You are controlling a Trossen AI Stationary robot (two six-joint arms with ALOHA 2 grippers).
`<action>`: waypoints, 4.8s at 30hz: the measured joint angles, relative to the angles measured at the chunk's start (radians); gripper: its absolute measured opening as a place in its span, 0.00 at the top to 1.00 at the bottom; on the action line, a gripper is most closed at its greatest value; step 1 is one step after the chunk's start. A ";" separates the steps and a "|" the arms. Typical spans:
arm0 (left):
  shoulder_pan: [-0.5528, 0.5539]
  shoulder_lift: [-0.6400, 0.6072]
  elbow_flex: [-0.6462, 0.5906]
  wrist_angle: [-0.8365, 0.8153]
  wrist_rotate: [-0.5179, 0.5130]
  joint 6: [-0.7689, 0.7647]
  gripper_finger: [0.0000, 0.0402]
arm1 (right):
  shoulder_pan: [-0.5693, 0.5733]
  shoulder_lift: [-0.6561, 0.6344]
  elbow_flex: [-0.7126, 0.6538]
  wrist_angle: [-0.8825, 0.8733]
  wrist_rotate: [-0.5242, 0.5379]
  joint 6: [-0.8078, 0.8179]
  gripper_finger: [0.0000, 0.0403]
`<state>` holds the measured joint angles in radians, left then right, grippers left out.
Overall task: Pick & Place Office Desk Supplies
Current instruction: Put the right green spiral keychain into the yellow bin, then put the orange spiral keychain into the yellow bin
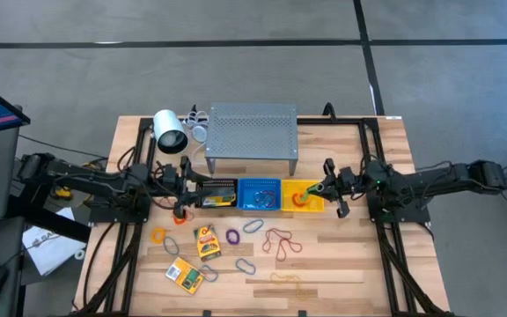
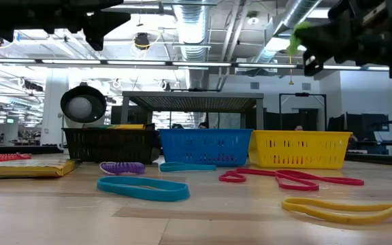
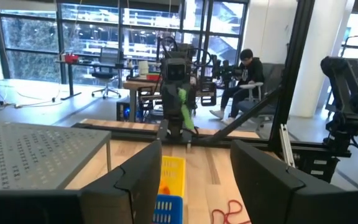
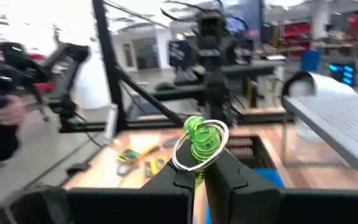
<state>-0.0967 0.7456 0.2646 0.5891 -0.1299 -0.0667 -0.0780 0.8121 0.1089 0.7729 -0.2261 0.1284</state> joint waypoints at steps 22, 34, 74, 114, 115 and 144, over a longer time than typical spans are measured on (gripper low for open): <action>0.000 0.088 0.000 0.035 -0.028 -0.028 0.54 | 0.005 0.271 0.027 -0.119 0.175 0.082 0.97; 0.000 0.088 0.000 0.041 -0.044 -0.028 0.54 | 0.007 0.379 0.192 -0.432 0.183 0.082 0.94; 0.000 0.088 0.000 0.028 -0.063 -0.017 0.54 | -0.057 0.371 0.274 -0.500 0.074 0.082 0.51; -0.001 -0.041 0.001 0.030 -0.063 -0.003 0.54 | 0.014 -0.533 0.274 -0.814 -0.035 0.046 0.55; -0.003 -0.046 0.001 0.009 -0.064 -0.013 0.54 | 0.014 -0.558 0.274 -0.842 -0.034 0.043 0.55; -0.011 -0.045 0.015 -0.186 0.102 -0.158 0.54 | 0.315 -0.488 -0.092 -0.290 0.157 0.199 0.55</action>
<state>-0.1078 0.7006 0.2799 0.4028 -0.0277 -0.2245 0.2365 0.3243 0.0170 0.4834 -0.0692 0.3274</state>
